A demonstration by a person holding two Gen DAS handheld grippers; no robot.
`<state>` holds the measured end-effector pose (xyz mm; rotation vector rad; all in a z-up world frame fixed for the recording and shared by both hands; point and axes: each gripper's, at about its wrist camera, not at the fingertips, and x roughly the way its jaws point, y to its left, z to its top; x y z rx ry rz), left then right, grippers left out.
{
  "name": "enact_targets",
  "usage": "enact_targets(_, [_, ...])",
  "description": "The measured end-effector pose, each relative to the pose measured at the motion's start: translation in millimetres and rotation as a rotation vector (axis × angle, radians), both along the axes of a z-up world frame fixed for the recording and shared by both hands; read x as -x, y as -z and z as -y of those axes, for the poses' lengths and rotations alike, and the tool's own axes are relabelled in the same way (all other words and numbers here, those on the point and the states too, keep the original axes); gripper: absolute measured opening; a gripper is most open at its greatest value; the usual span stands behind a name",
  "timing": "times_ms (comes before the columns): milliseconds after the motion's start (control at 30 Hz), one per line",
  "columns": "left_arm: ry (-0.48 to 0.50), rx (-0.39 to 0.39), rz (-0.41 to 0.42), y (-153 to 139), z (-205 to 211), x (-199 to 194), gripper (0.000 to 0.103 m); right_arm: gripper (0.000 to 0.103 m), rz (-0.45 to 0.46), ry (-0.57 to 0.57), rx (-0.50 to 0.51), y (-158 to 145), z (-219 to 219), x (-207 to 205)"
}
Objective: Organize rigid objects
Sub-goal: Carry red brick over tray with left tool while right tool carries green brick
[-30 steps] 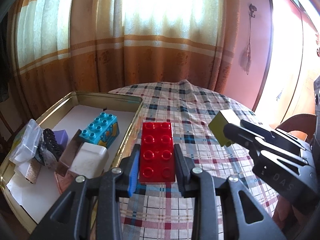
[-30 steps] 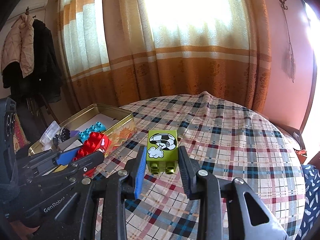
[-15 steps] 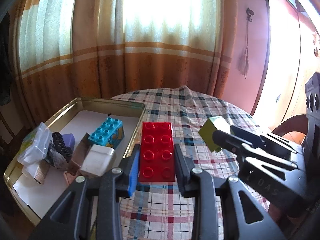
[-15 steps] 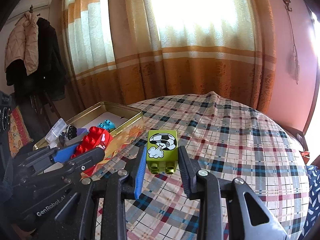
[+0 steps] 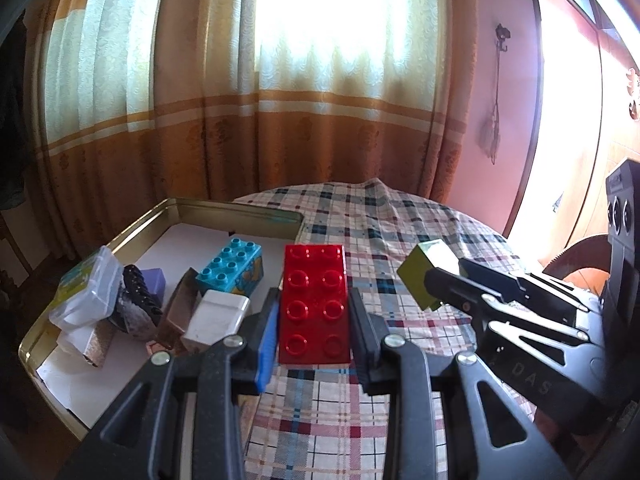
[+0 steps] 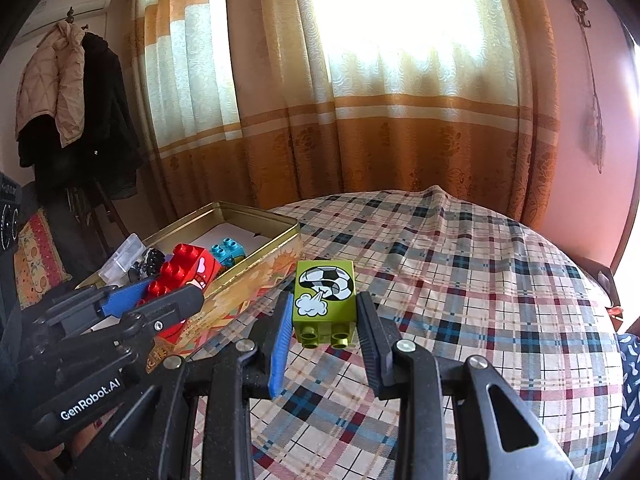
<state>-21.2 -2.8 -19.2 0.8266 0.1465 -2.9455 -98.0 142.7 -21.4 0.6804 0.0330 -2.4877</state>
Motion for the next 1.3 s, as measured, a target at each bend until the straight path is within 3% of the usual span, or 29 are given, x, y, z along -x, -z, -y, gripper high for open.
enact_targets(833, [-0.009,0.008,-0.046,-23,15,-17,0.031,0.034,-0.019,-0.053,0.02,-20,14,-12])
enact_targets(1300, [-0.162,0.016,0.024,-27,75,-16,0.031,0.034,-0.033,-0.165,0.028,-49,68,3])
